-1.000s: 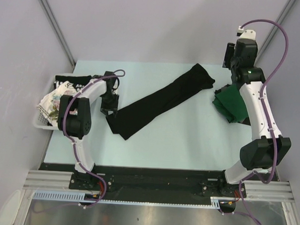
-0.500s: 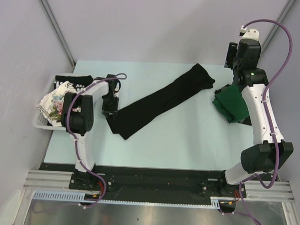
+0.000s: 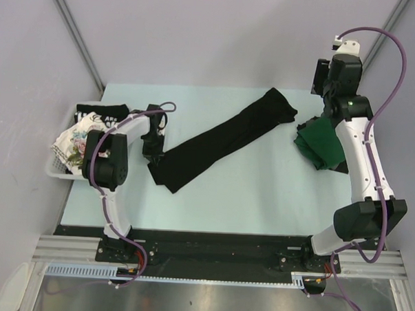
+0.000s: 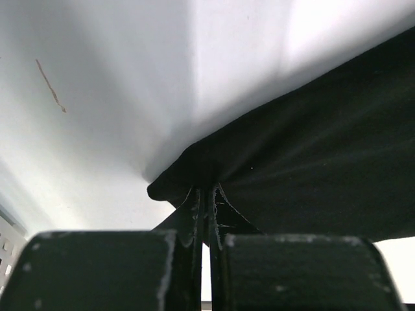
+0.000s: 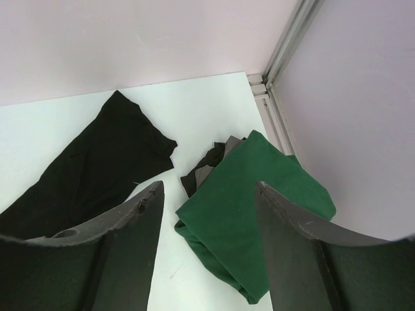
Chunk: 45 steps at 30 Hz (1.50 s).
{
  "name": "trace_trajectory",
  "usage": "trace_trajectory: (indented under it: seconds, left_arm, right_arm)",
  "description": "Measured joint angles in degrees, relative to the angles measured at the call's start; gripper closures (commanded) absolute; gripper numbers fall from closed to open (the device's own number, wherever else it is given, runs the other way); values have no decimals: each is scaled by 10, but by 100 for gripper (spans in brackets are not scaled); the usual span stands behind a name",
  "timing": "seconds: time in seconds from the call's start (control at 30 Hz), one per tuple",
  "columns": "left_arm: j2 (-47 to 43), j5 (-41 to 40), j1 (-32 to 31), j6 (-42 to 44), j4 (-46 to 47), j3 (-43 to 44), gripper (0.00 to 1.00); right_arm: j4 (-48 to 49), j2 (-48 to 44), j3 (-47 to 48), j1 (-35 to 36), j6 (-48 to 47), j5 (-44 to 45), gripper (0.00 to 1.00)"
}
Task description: Fold and stack the t-shirts
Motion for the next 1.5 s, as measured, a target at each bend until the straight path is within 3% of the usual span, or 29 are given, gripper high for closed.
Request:
trace_trajectory:
  seconds: [0.33, 1.1, 1.33, 1.5]
  left_arm:
    - [-38, -11, -23, 0, 24, -52, 100]
    - [-118, -4, -203, -14, -110, -95, 100]
    - [-150, -1, -268, -32, -110, -156, 100]
    - [-154, 9, -276, -44, -108, -195, 100]
  right_arm:
    - [-4, -12, 0, 0, 1, 0, 36]
    - [15, -13, -8, -2, 37, -11, 32]
    - [23, 16, 12, 2, 65, -23, 32]
    - [22, 36, 21, 11, 74, -31, 32]
